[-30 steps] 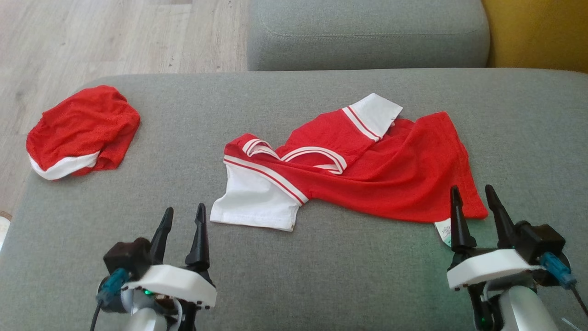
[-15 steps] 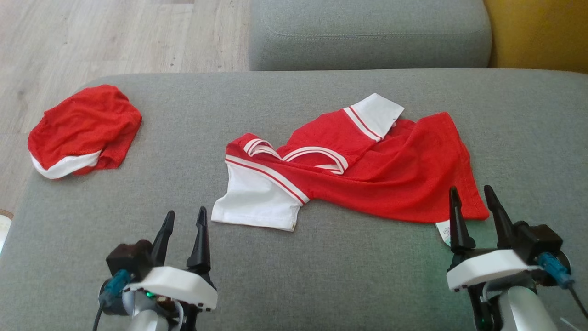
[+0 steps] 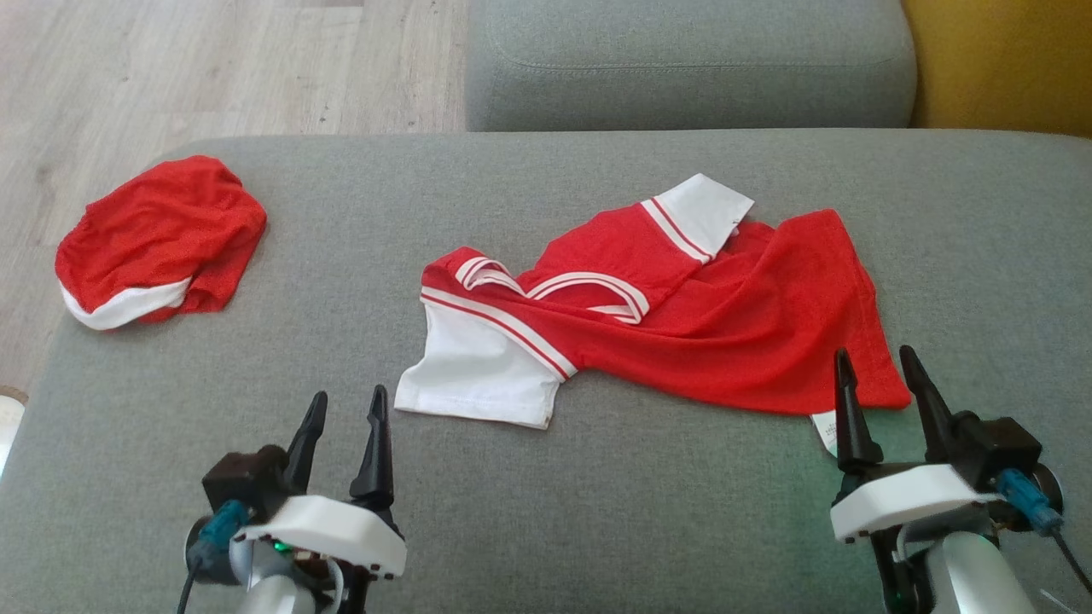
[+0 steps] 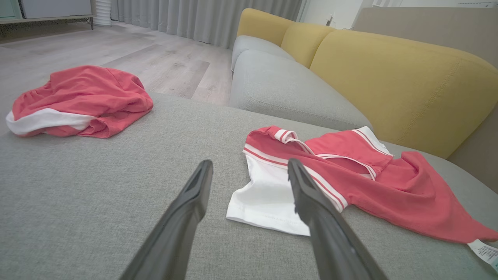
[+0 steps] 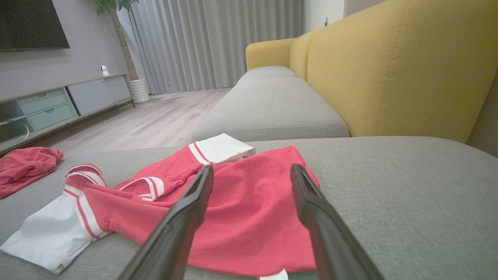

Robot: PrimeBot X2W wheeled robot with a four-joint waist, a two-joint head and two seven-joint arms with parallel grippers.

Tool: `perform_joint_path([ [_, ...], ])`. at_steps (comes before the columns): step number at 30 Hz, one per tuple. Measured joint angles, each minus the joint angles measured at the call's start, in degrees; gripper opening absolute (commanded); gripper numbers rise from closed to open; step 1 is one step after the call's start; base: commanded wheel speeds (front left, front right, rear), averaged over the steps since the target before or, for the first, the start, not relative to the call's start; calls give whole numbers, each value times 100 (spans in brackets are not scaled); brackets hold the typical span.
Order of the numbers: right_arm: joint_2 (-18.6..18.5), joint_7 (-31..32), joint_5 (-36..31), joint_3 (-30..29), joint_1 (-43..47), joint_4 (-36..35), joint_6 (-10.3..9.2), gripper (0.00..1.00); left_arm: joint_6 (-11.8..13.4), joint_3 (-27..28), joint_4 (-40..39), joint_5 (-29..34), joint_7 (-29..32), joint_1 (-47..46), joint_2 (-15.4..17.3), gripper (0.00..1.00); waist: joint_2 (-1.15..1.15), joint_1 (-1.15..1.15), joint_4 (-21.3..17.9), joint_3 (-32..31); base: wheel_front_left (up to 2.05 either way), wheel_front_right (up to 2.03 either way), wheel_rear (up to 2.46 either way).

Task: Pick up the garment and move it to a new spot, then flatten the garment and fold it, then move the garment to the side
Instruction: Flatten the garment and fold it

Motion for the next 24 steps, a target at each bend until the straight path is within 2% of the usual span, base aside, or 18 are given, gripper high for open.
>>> perform_joint_path([
  [6,0,0,0,1,0,8,0,100,-1,-9,104,58,0,3,0,100,0,0,-4,23,0,0,0],
  [12,0,-1,0,5,0,91,0,100,-8,-189,737,101,51,-110,0,100,0,0,-78,145,0,0,0],
  [19,0,-1,-51,4,-78,141,0,100,0,-188,1462,91,288,-1007,-1,100,0,1,-267,519,0,0,0],
  [24,0,-1,-68,-54,-275,154,0,100,105,-122,1974,37,435,-1485,1,100,0,1,-474,814,0,0,0],
])
